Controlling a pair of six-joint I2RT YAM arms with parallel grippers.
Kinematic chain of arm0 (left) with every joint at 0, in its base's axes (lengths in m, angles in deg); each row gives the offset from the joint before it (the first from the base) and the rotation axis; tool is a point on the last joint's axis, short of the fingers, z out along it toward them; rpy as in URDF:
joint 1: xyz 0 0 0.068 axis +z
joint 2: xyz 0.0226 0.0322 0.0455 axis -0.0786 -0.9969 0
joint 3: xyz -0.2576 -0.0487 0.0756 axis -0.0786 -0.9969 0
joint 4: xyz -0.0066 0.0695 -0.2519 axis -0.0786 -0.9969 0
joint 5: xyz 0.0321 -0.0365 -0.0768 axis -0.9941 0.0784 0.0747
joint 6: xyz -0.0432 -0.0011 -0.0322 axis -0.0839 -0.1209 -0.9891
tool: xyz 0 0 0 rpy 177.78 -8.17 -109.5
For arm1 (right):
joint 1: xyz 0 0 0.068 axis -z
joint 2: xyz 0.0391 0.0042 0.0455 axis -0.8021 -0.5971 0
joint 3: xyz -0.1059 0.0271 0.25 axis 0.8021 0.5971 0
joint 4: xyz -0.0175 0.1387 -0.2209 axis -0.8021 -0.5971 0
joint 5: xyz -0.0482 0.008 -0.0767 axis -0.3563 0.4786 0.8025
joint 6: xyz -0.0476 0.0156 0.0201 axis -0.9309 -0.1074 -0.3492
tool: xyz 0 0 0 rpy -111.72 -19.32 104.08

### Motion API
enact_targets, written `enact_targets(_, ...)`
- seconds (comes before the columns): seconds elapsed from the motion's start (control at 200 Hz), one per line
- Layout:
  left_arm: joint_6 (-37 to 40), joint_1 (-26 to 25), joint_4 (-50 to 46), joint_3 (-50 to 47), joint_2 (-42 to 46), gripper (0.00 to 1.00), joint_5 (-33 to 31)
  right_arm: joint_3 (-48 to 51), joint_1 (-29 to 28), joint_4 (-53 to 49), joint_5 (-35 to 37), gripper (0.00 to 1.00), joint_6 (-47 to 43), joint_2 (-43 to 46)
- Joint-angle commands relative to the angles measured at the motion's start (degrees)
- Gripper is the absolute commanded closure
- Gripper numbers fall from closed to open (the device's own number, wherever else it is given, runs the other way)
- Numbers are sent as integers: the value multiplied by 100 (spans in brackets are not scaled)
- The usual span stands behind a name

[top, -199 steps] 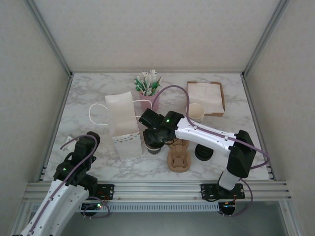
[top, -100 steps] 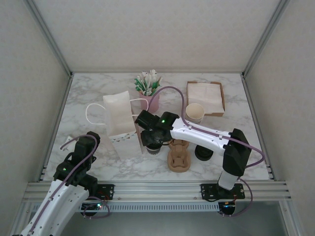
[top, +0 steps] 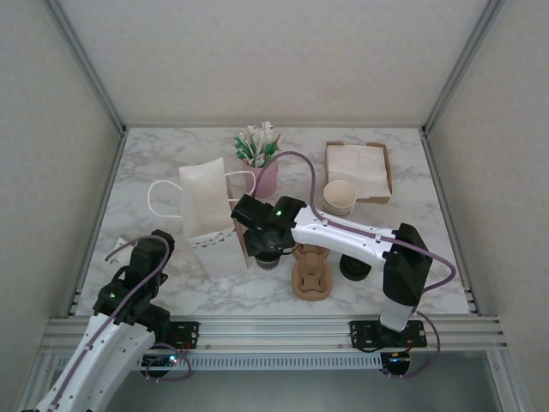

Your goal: Pack the takeout coffee

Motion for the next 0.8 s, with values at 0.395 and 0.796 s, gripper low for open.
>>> enact_targets(0.395,-486,-35,-332,78,56,17,-321,747,-66,-993,404,32,198,-644)
enact_targets(0.796,-484,-30,-321,104,35,17,-309,957,-389,-1117,609,28,87,-803)
